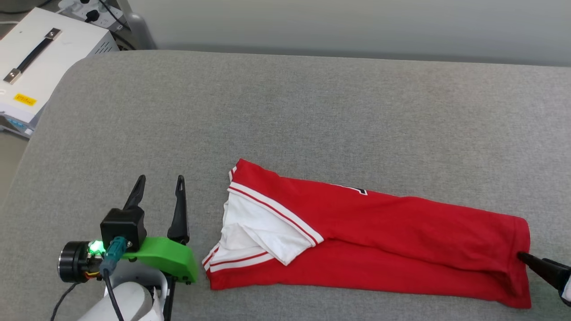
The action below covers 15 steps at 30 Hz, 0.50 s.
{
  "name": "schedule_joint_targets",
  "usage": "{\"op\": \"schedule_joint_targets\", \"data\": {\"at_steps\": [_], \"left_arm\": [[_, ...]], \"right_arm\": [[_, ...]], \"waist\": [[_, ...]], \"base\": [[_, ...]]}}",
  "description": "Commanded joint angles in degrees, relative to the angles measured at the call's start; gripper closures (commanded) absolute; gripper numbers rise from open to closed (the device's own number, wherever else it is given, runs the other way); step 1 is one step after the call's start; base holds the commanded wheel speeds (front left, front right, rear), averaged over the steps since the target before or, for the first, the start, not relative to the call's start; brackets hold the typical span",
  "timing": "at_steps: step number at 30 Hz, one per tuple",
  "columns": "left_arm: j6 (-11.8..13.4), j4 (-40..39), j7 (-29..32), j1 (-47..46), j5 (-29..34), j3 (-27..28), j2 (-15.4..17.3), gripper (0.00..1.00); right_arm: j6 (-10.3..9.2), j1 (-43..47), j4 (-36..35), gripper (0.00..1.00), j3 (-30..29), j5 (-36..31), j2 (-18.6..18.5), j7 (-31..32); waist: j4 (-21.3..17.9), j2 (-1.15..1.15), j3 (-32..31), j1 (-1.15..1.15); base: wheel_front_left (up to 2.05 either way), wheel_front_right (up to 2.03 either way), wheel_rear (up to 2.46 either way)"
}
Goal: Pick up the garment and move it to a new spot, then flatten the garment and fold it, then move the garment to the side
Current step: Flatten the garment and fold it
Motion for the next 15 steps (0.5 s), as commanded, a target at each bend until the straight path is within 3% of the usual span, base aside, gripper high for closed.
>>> {"op": "schedule_joint_targets", "data": {"at_steps": [1,12,13,14,15], "left_arm": [[-0.5,-0.1,-0.3,1.7,1.8,1.5,-1.5,0.0],[-7.0,0.4,-0.3,6.7,13.7,13.2,-12.3,0.0],[-8.0,0.6,-0.3,7.1,14.6,14.2,-13.2,0.0],[-8.7,0.7,-0.3,7.4,15.6,14.8,-13.8,0.0],[-9.5,0.9,-0.3,7.8,16.5,15.7,-14.5,0.0]], "right_arm": [[-0.02,-1.4,0.9,0.0,0.6,-0.1,0.7,0.2],[-0.02,-4.2,4.9,0.0,7.2,0.2,4.6,2.4],[-0.02,-4.3,5.0,0.36,7.9,0.2,4.6,2.8],[-0.02,-4.4,5.1,1.0,8.2,0.1,4.4,2.5],[-0.02,-4.6,5.4,1.0,8.4,0.0,4.2,2.1]], "waist": [[1.3,0.0,1.3,0.0],[2.5,0.0,2.7,0.0],[2.5,0.0,2.6,0.0],[2.4,0.0,2.6,0.0],[2.4,0.0,2.5,0.0]], "base": [[0.0,0.0,0.0],[0.0,0.0,0.0],[0.0,0.0,0.0],[0.0,0.0,0.0],[0.0,0.0,0.0]]}}
